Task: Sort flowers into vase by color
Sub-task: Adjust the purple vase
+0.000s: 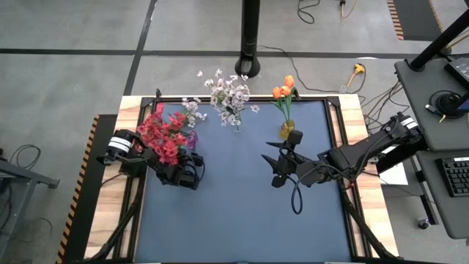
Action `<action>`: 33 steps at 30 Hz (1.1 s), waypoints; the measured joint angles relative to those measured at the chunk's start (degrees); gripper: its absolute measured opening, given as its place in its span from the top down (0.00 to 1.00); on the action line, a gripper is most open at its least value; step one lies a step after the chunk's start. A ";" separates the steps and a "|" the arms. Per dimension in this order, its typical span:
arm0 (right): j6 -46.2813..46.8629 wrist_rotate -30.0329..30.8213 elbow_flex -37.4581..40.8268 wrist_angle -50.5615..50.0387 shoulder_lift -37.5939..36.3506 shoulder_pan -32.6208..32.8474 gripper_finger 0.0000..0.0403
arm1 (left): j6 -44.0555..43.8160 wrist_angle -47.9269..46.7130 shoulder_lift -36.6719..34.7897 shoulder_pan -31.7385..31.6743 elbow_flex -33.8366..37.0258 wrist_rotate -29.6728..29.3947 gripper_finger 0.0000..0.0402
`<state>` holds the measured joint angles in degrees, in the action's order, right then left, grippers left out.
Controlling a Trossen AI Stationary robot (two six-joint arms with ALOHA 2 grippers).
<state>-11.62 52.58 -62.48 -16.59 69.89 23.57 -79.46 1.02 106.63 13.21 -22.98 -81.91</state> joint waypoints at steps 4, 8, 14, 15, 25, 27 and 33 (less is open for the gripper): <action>0.02 0.00 0.00 -0.01 0.00 0.00 0.49 | -0.02 0.19 0.00 0.00 0.02 0.00 0.34; 0.02 0.00 0.00 -0.01 0.00 0.00 0.49 | -0.04 0.44 0.00 0.00 0.02 0.00 0.38; 0.02 -0.01 0.00 -0.03 0.00 0.00 0.49 | -0.07 0.50 0.00 0.00 0.02 0.00 0.42; 0.02 0.00 0.01 -0.03 0.00 0.00 0.49 | -0.07 0.50 0.00 0.00 0.02 0.00 0.43; 0.02 0.00 0.00 -0.08 0.00 0.00 0.49 | -0.07 0.79 0.00 0.00 0.02 0.02 0.44; 0.02 0.00 0.00 -0.07 0.00 0.00 0.49 | -0.07 0.91 0.00 0.00 0.02 0.02 0.44; 0.02 0.00 0.02 -0.08 0.00 0.00 0.49 | -0.07 1.35 0.00 0.03 0.00 0.78 0.44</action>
<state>-11.60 52.58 -62.46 -16.67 69.89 23.57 -79.53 2.37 106.63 13.24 -22.98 -81.13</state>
